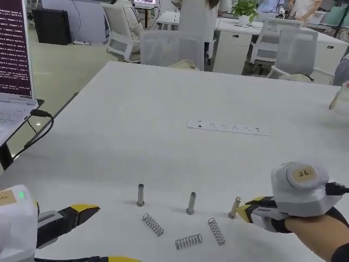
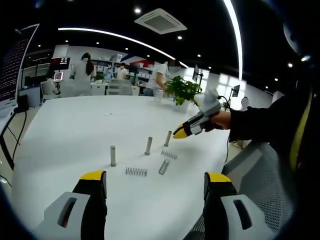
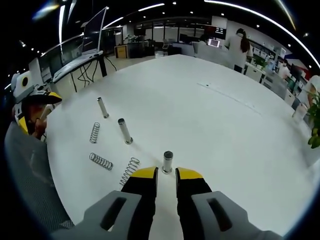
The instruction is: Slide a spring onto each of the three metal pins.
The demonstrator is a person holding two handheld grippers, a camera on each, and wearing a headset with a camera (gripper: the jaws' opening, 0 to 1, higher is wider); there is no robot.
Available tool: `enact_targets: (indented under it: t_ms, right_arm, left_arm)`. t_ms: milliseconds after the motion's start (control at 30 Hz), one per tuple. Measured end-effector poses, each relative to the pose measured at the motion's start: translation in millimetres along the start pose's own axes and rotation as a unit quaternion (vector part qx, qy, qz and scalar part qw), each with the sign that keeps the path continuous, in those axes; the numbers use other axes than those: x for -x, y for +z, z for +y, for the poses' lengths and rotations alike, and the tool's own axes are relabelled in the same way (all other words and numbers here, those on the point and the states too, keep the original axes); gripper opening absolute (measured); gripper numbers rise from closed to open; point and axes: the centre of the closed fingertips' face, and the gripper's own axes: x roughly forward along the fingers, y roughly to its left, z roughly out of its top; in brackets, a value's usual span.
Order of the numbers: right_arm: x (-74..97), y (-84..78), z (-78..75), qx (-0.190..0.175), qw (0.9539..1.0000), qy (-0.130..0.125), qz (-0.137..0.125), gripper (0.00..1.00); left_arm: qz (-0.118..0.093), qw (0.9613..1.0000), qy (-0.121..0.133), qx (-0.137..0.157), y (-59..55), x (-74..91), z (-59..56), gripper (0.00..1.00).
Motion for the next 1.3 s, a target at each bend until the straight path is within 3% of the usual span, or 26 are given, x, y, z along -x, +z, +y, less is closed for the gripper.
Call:
enact_targets:
  t_ms: [233, 433, 767, 1300]
  right_arm:
    - [5.0, -9.7, 12.0, -0.008, 0.9999, 0.01, 0.009, 0.12]
    - [5.0, -21.5, 32.9, -0.006, 0.9992, 0.031, 0.026, 0.12]
    - [-1.5, -23.8, 53.9, 0.005, 0.9977, 0.054, 0.04, 0.13]
    - [-20.7, -33.1, 67.1, 0.028, 0.995, 0.062, 0.074, 0.14]
  left_arm:
    - [-0.002, 1.0, -0.001, 0.0, 1.0, 0.4, -1.1, 0.76]
    - [-0.004, 1.0, -0.002, -0.001, 1.7, 0.5, -2.5, 0.76]
    - [-0.008, 1.0, -0.003, -0.001, 2.9, 0.9, -3.0, 0.76]
    - [-0.008, 1.0, -0.005, 0.0, 3.0, 0.9, -3.7, 0.76]
